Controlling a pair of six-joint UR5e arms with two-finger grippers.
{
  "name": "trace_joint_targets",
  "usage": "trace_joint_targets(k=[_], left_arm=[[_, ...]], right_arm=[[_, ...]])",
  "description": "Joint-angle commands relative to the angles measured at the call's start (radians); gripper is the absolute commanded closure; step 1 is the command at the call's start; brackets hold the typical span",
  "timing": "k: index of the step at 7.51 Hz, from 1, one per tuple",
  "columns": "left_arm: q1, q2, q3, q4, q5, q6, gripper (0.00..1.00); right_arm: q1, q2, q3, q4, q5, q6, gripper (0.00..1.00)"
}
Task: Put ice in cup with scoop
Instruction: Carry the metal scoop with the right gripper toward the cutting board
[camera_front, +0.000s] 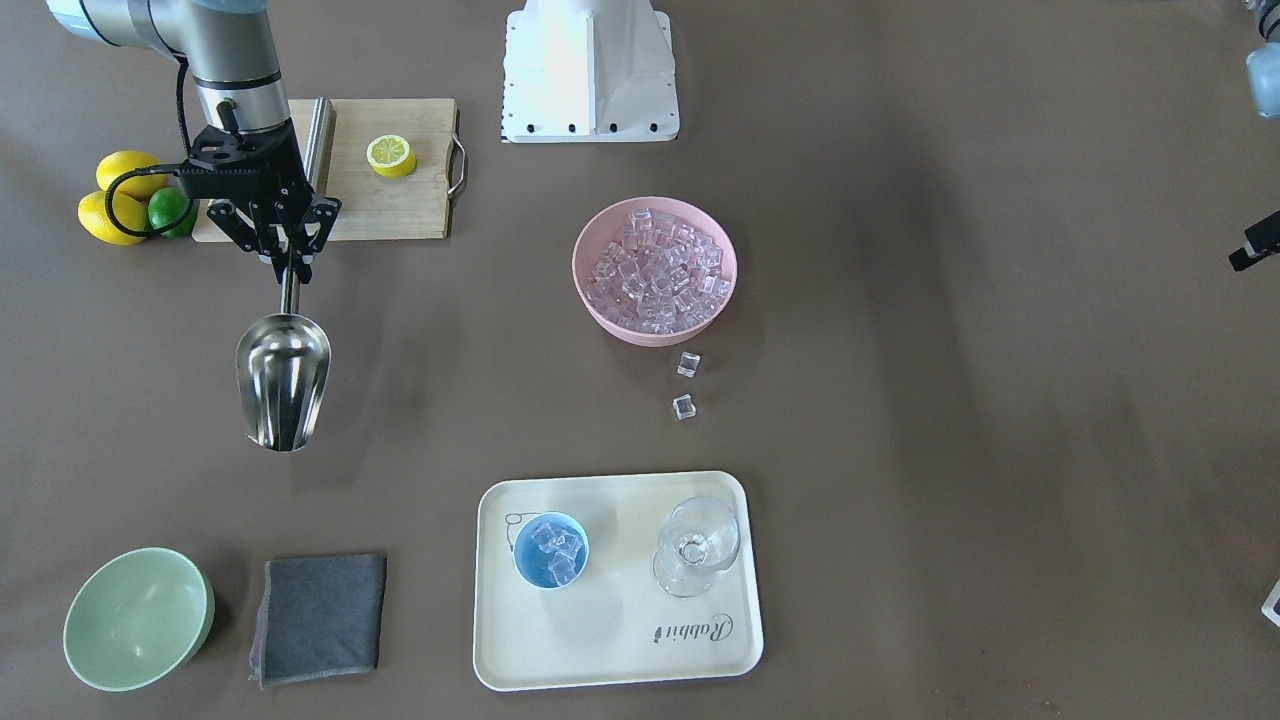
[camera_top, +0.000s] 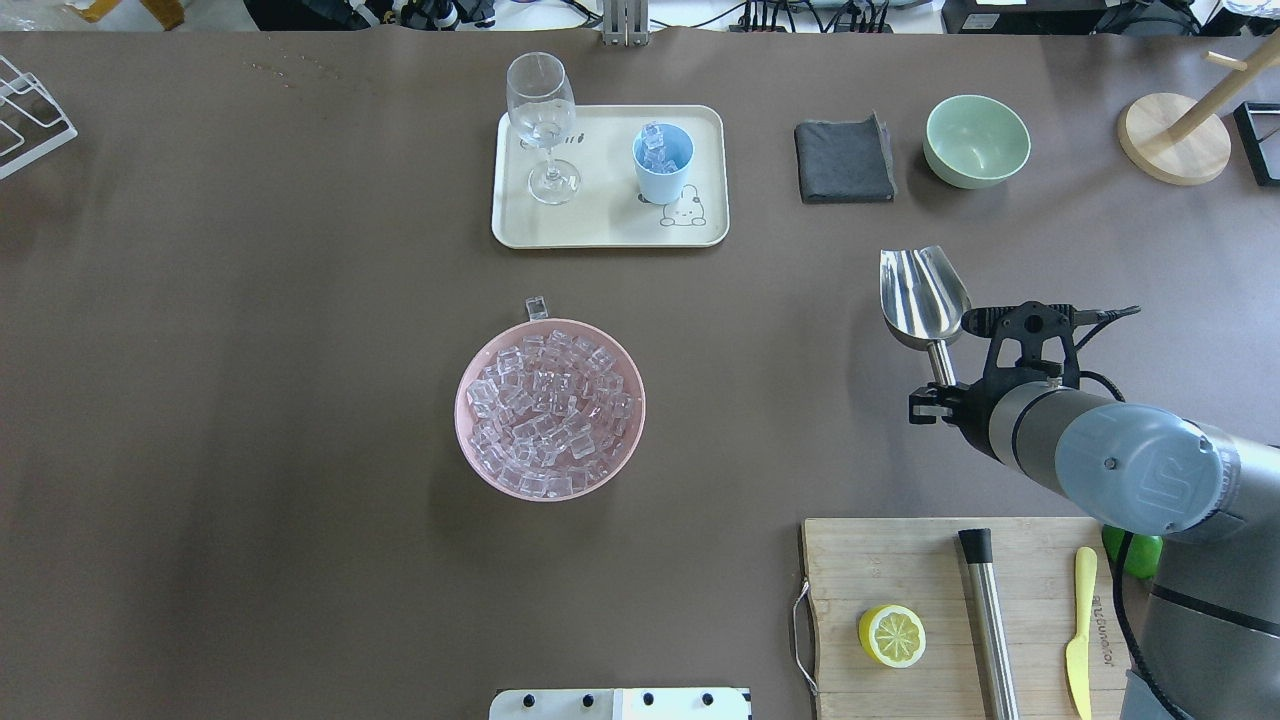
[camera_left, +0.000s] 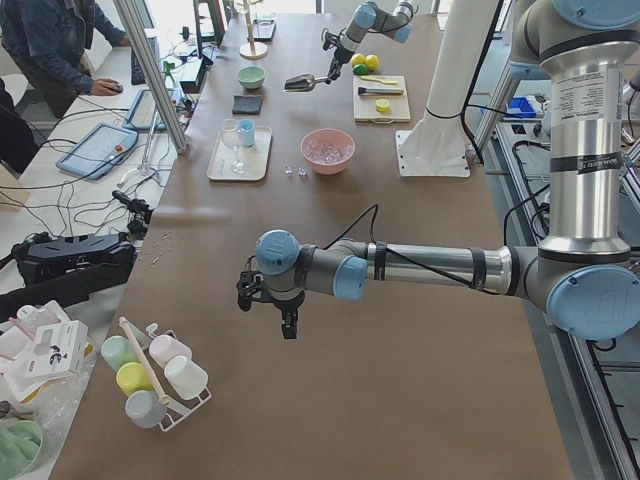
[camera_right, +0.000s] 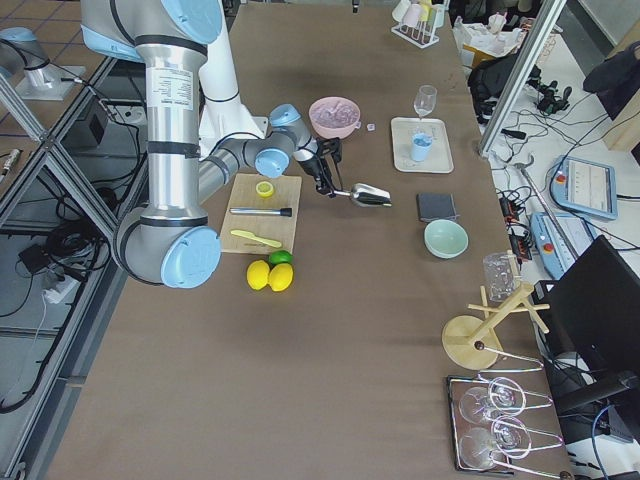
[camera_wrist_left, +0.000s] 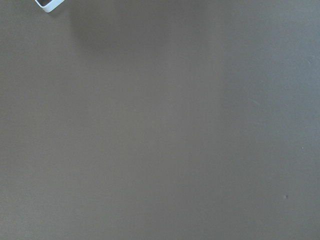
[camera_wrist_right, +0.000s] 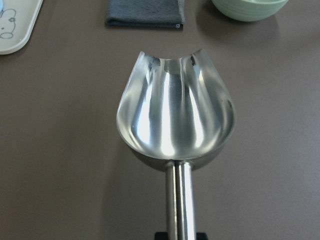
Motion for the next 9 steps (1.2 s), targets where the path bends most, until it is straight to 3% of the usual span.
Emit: trace_joint_targets(k=[1, 3, 5, 9], left_arm=[[0.002, 0.001, 0.002, 0.0, -0.001, 0.0, 0.02], [0.004, 0.0, 0.0, 0.0, -0.001, 0.0, 0.02], [0.015, -0.005, 0.003, 0.002, -0.001, 0.0, 0.02], [0.024, -0.02, 0.008, 0.002, 0.022, 0.003, 0.02]], right_arm=[[-0.021, -0.002, -0.069, 0.124, -0.02, 0.042, 1.0], [-0.032, -0.017, -0.071, 0.156, -0.021, 0.076, 1.0], [-0.09, -0.039, -0.071, 0.17, -0.104, 0.123, 1.0], [-0.13, -0.059, -0.06, 0.17, -0.136, 0.168, 1.0]])
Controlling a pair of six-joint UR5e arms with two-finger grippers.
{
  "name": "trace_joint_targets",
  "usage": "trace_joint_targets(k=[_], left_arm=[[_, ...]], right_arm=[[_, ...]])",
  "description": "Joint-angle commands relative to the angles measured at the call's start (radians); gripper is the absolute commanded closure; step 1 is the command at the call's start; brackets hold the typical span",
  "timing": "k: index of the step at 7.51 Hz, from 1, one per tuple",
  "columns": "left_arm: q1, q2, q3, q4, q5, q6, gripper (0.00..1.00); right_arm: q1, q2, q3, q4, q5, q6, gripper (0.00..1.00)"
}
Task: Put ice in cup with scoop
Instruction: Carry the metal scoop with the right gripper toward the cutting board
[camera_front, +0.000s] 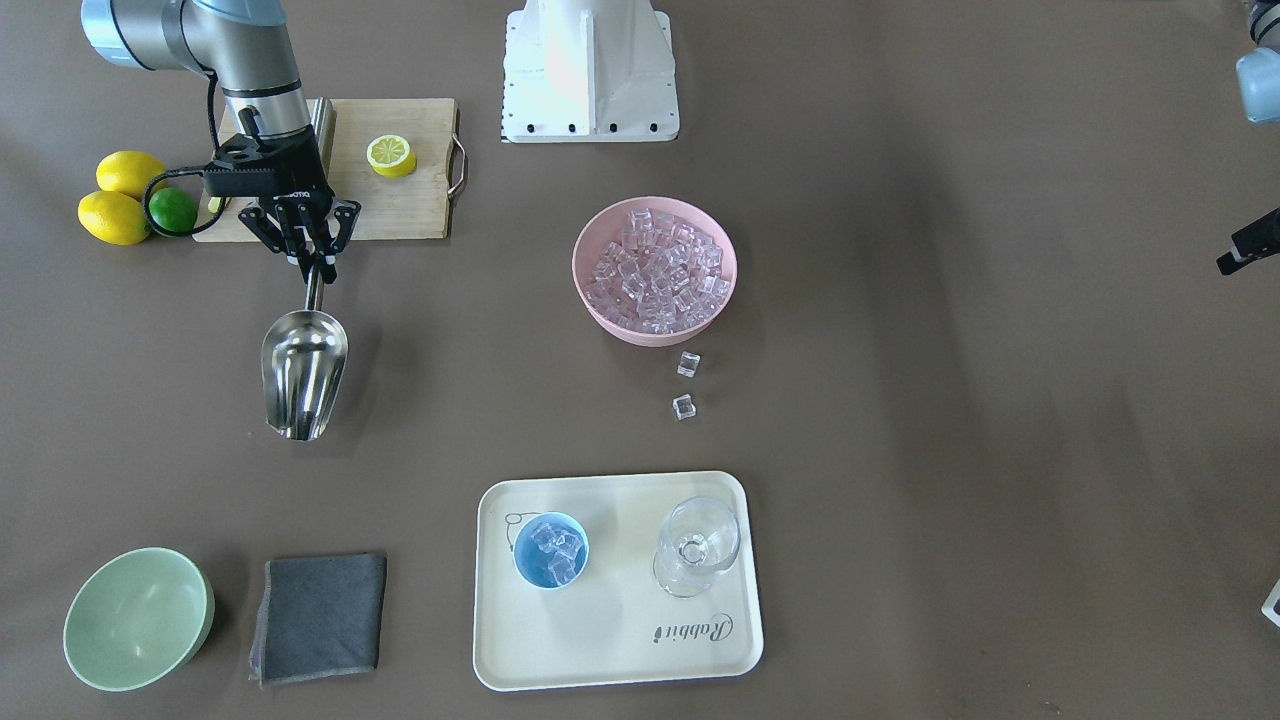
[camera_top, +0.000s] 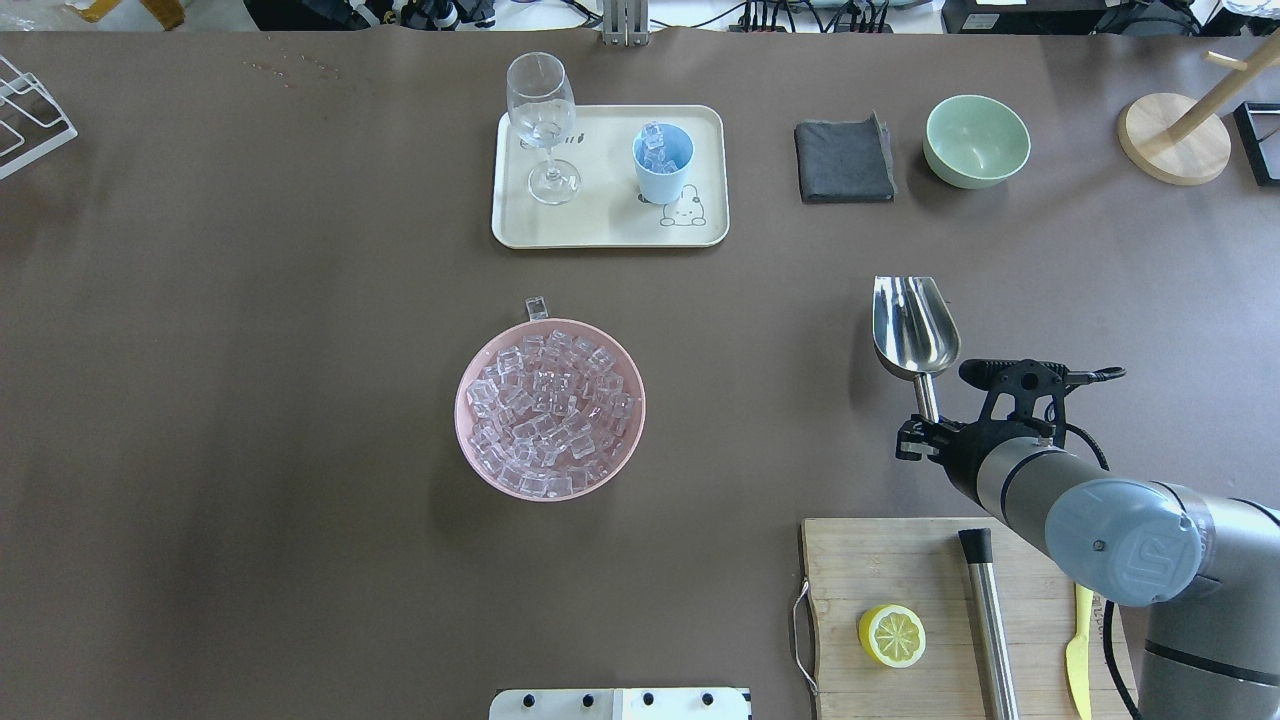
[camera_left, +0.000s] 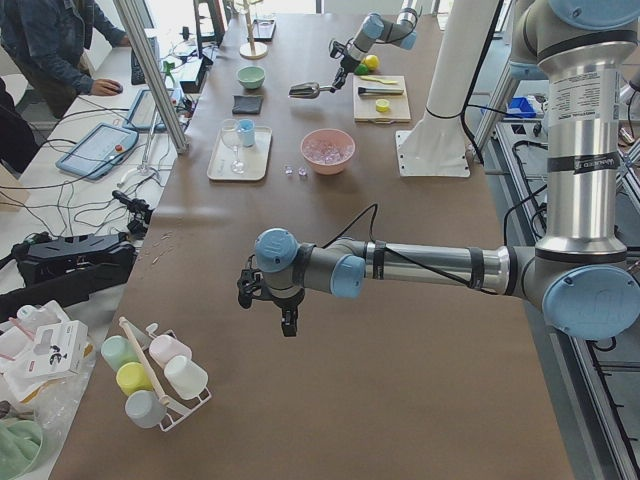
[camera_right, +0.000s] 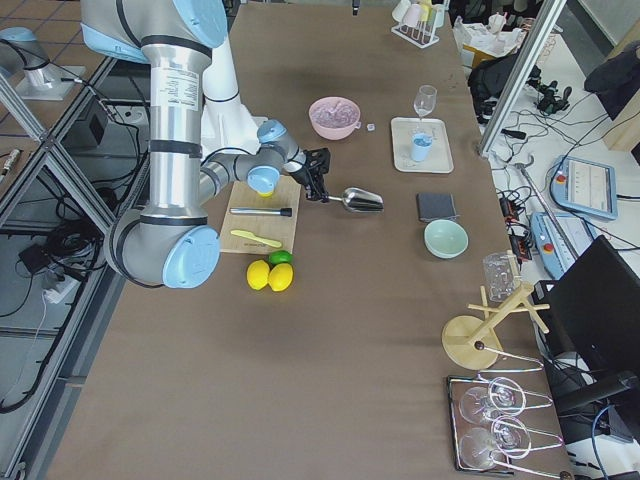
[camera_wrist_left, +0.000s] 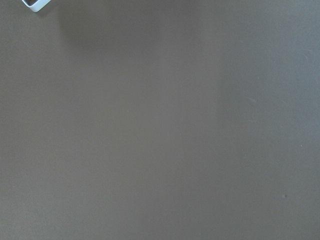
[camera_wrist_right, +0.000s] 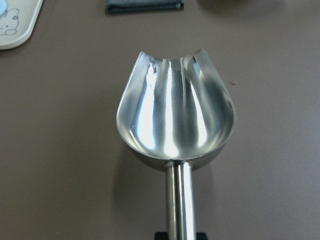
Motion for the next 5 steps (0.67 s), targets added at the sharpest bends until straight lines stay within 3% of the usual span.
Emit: trace_joint_targets(k=[1, 3, 4, 5], left_arm=[[-0.009, -0.011, 0.001, 0.002, 0.058, 0.018, 0.02], [-0.073, 0.003, 0.001, 0.003, 0.048, 0.112, 0.02], [-0.111, 0.006, 0.001, 0.011, 0.048, 0.191, 0.02], [-0.133, 0.029, 0.001, 0.013, 0.014, 0.231, 0.02]], right_arm=[[-0.023, -0.009, 0.006, 0.0, -0.011, 0.019, 1.0], [-0.027, -0.011, 0.007, 0.0, -0.003, 0.019, 1.0], [-0.03, -0.009, 0.009, 0.0, -0.003, 0.019, 0.78], [-0.03, -0.006, 0.006, 0.0, 0.003, 0.019, 0.01]])
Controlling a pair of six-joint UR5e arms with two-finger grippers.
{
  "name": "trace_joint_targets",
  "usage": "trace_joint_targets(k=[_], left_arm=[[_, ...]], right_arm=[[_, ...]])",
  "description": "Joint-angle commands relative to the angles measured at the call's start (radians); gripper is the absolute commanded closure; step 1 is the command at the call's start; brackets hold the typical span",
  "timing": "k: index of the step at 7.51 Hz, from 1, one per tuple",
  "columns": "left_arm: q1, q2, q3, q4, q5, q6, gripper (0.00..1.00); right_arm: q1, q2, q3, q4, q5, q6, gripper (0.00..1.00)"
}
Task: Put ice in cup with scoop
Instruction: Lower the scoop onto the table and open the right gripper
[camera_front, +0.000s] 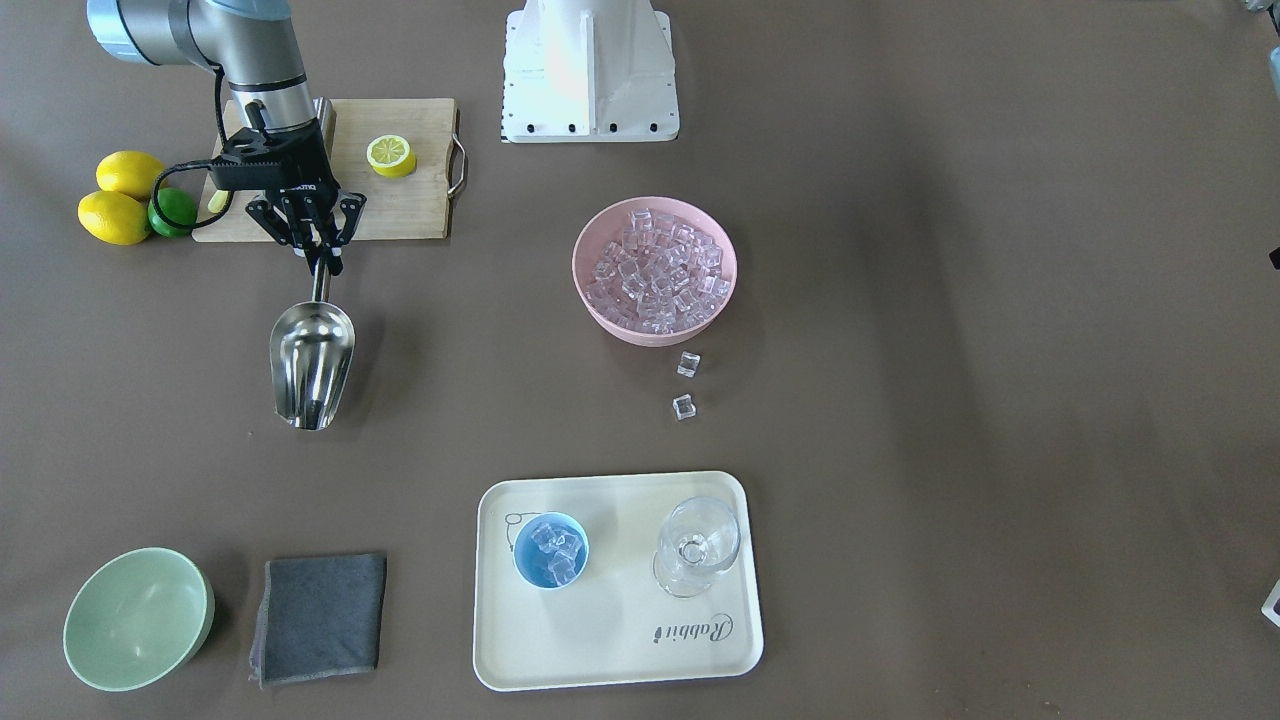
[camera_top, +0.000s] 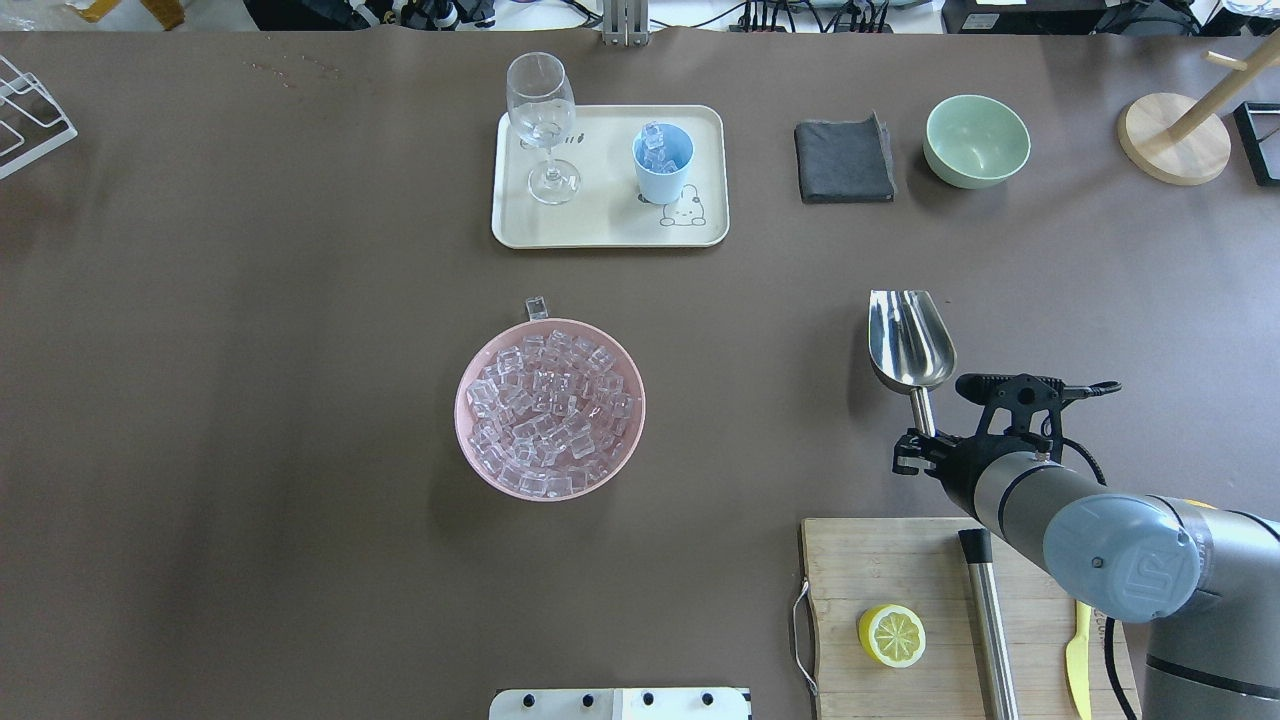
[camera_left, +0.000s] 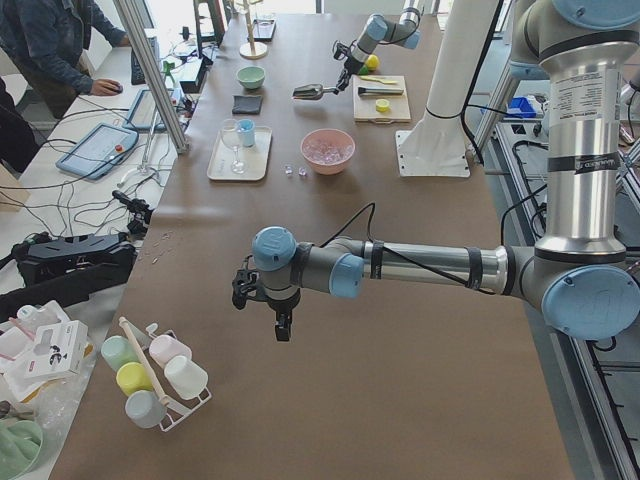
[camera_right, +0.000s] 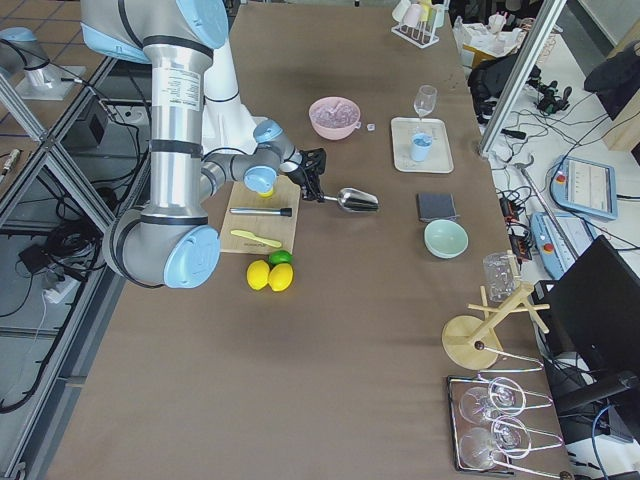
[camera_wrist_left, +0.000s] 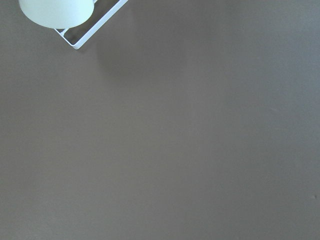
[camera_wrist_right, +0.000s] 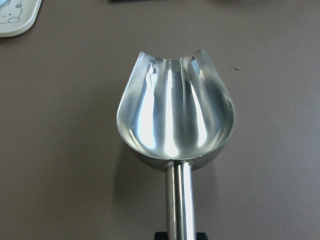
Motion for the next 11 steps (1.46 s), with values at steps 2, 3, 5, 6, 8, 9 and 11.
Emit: trace_joint_targets(k=[2, 3, 5, 6, 8, 9, 11], left_arm=[[-0.097, 0.053, -0.002, 0.007, -0.074, 0.132, 0.02], [-0.098, 0.055, -0.002, 0.01, -0.082, 0.137, 0.02], [-0.099, 0.044, -0.011, 0.079, -0.12, 0.139, 0.02], [-0.099, 0.047, -0.018, 0.079, -0.12, 0.145, 0.02], [-0.099, 0.049, -0.018, 0.079, -0.12, 0.145, 0.02], [-0.095, 0.047, -0.018, 0.079, -0.12, 0.145, 0.02], [-0.094, 0.05, -0.017, 0.079, -0.12, 0.145, 0.02]], right_arm=[[0.002, 0.002, 0.016, -0.008, 0.041, -0.014, 0.0], [0.007, 0.002, 0.024, -0.014, 0.048, -0.014, 0.0], [0.028, 0.002, 0.032, -0.014, 0.082, -0.034, 0.0], [0.041, 0.004, 0.032, -0.014, 0.097, -0.046, 0.0], [0.134, 0.01, 0.041, -0.034, 0.224, -0.11, 0.0], [0.238, 0.014, 0.044, -0.064, 0.378, -0.192, 0.0], [0.408, 0.013, 0.038, -0.138, 0.653, -0.34, 0.0]])
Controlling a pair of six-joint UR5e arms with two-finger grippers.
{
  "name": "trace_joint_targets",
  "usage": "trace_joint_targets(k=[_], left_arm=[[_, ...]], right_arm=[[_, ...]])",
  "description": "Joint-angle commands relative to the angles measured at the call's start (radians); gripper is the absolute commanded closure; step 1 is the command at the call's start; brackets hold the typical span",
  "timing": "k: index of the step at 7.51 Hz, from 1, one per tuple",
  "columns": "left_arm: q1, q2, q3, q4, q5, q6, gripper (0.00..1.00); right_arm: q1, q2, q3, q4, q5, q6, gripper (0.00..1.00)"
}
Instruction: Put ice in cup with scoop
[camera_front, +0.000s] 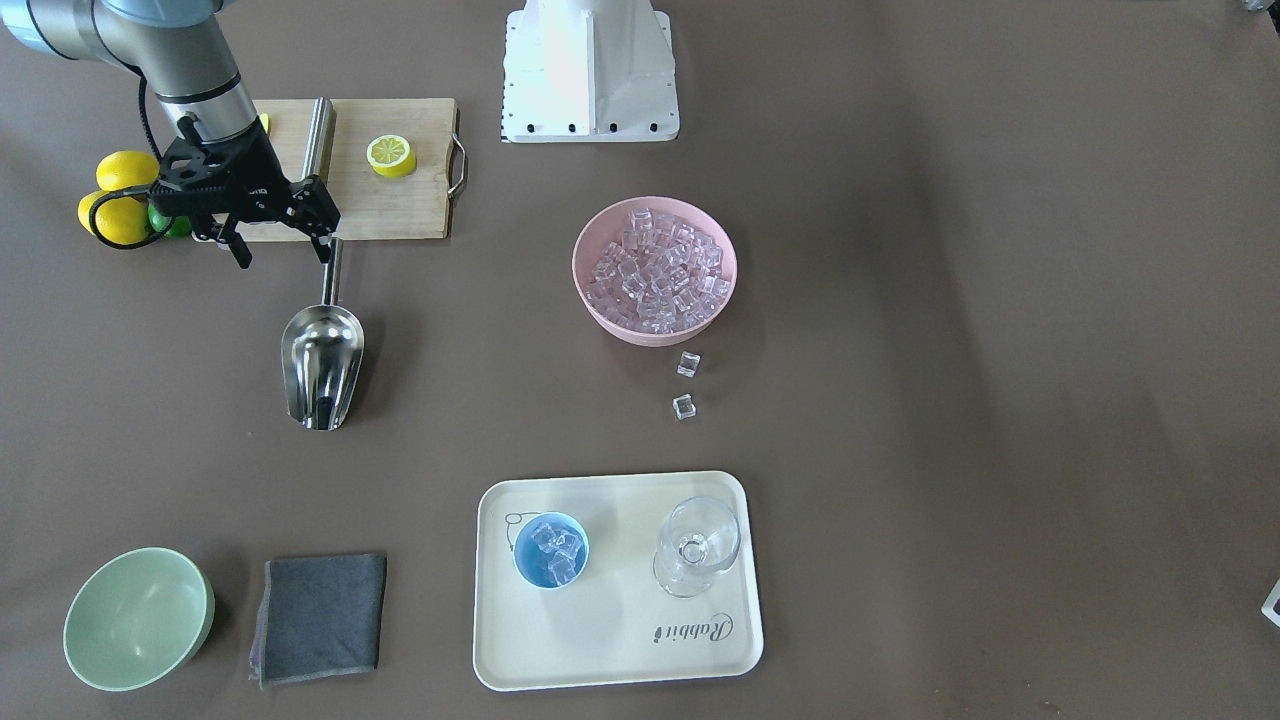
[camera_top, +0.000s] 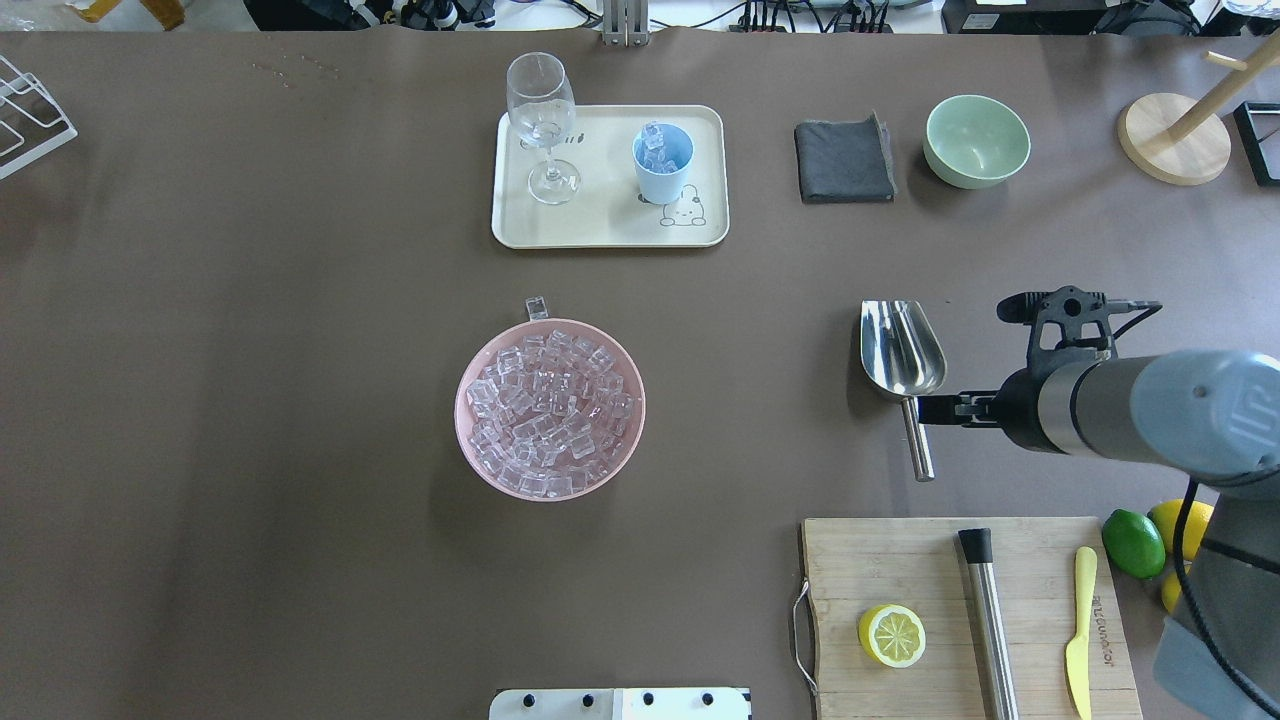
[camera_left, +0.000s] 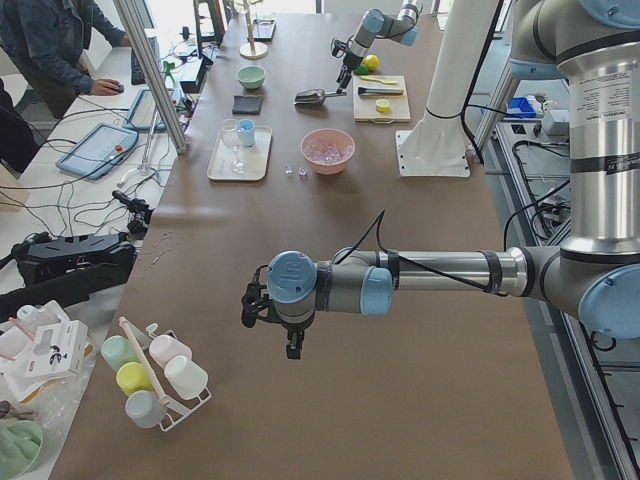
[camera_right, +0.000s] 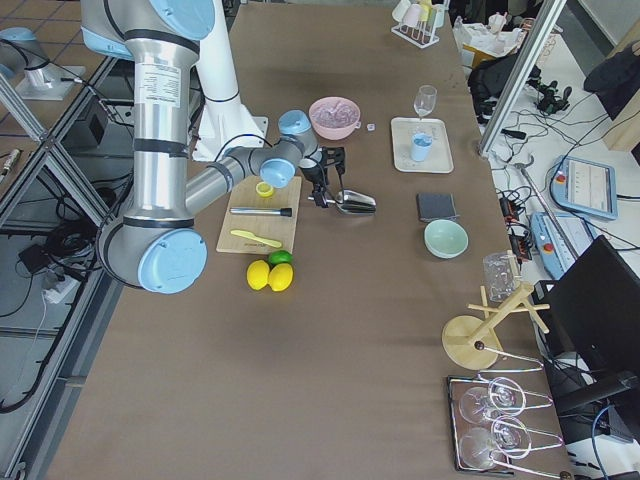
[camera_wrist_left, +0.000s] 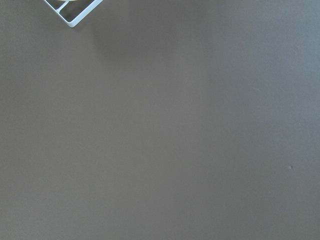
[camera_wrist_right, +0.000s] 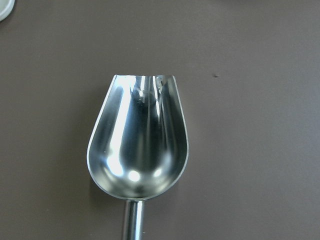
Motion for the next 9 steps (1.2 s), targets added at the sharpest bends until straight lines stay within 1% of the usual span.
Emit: trace_joint_targets(k=[1, 2, 3, 4, 5, 6, 7, 8, 9], left_arm=[[0.003, 0.003, 0.001, 0.0, 0.0, 0.0, 0.02], [0.003, 0.003, 0.002, 0.0, 0.0, 0.0, 0.02], [0.003, 0.001, 0.007, 0.0, 0.0, 0.0, 0.02], [0.003, 0.0, 0.01, 0.0, 0.0, 0.0, 0.02], [0.003, 0.0, 0.01, 0.0, 0.0, 0.0, 0.02], [0.003, 0.0, 0.008, 0.0, -0.002, 0.0, 0.02], [0.004, 0.0, 0.005, 0.0, -0.002, 0.0, 0.02], [0.004, 0.001, 0.004, 0.0, -0.002, 0.0, 0.02], [0.004, 0.001, 0.004, 0.0, -0.002, 0.0, 0.02]], right_arm=[[0.231, -0.007, -0.025, -0.11, 0.366, -0.241, 0.0], [0.3, -0.042, -0.049, -0.134, 0.461, -0.33, 0.0], [0.385, -0.103, -0.058, -0.144, 0.512, -0.426, 0.0], [0.47, -0.125, -0.089, -0.189, 0.529, -0.553, 0.0], [0.567, -0.138, -0.1, -0.263, 0.537, -0.702, 0.0], [0.679, -0.153, -0.103, -0.338, 0.545, -0.857, 0.0], [0.832, -0.174, -0.117, -0.384, 0.548, -1.045, 0.0], [0.956, -0.185, -0.185, -0.406, 0.624, -1.226, 0.0], [1.014, -0.176, -0.256, -0.402, 0.641, -1.292, 0.0]])
